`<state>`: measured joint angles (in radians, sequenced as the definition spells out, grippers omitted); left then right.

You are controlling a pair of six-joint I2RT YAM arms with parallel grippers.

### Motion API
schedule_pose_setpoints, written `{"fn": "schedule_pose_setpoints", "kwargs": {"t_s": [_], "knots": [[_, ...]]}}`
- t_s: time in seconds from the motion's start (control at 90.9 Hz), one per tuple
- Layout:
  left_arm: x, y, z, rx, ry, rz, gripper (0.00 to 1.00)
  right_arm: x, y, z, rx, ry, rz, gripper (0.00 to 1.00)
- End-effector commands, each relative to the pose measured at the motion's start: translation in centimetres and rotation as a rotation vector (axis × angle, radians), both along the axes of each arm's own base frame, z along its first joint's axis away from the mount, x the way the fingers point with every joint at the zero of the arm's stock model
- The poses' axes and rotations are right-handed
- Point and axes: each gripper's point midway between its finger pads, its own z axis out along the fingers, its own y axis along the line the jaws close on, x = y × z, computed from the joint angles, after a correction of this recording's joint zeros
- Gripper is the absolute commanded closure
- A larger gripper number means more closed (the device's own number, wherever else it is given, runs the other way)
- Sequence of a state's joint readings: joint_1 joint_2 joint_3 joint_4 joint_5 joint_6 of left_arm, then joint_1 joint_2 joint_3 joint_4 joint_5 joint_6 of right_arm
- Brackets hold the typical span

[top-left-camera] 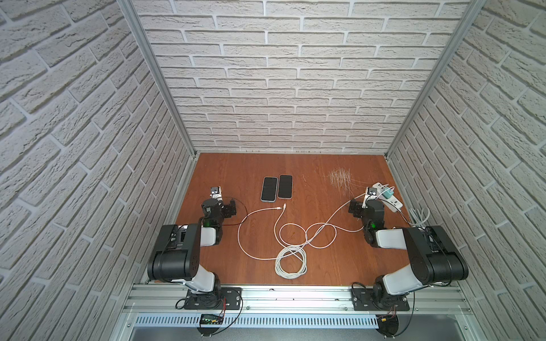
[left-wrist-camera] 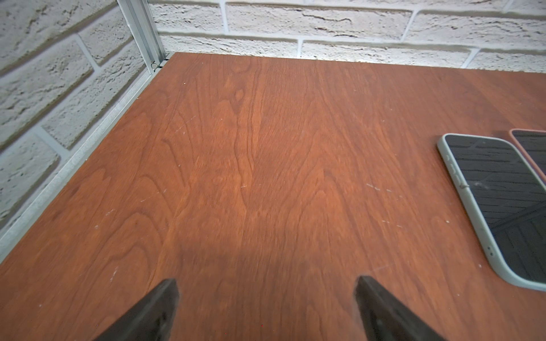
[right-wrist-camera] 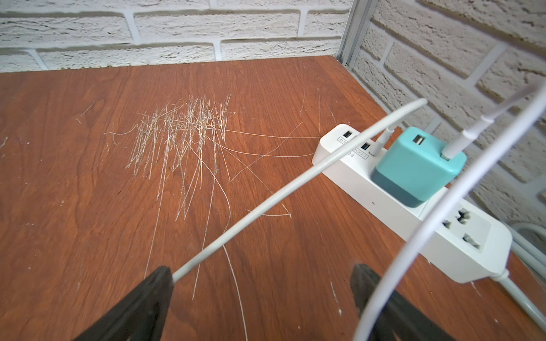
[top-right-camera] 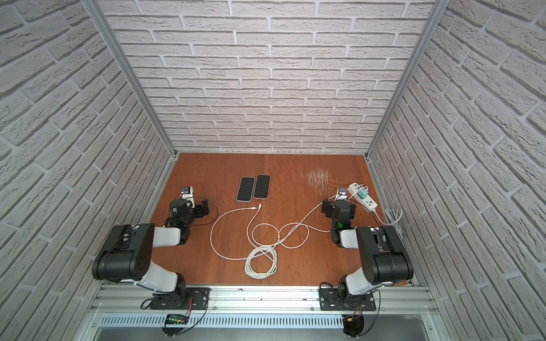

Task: Plug the charging cable into the phone
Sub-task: Pick up the charging cable from the center of the board.

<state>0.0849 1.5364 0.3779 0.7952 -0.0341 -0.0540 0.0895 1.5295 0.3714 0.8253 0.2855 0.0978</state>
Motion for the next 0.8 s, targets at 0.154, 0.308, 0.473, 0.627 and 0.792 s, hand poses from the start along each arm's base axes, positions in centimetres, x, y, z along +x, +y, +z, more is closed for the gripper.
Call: {"fn": "schedule_pose_setpoints", "kwargs": {"t_s": [0.154, 0.308, 0.473, 0.627, 0.792], "knots": [[1.1, 0.4, 1.7, -0.001, -0.07, 0.015, 0.01, 0.8, -0.5, 1.6, -0.009, -0.063, -0.022, 0.01], [1.1, 0.5, 1.7, -0.002, -0.07, 0.016, 0.02, 0.8, -0.5, 1.7, -0.008, -0.063, -0.021, 0.01], [1.1, 0.4, 1.8, -0.002, -0.071, 0.014, 0.02, 0.9, -0.5, 1.7, -0.009, -0.064, -0.021, 0.01], [1.2, 0.5, 1.8, -0.002, -0.072, 0.015, 0.02, 0.9, -0.5, 1.7, -0.008, -0.064, -0.022, 0.01], [0.6, 2.3, 2.8, 0.031, -0.094, 0.145, 0.01, 0.9, -0.5, 1.7, -0.008, -0.064, -0.022, 0.01]]}}
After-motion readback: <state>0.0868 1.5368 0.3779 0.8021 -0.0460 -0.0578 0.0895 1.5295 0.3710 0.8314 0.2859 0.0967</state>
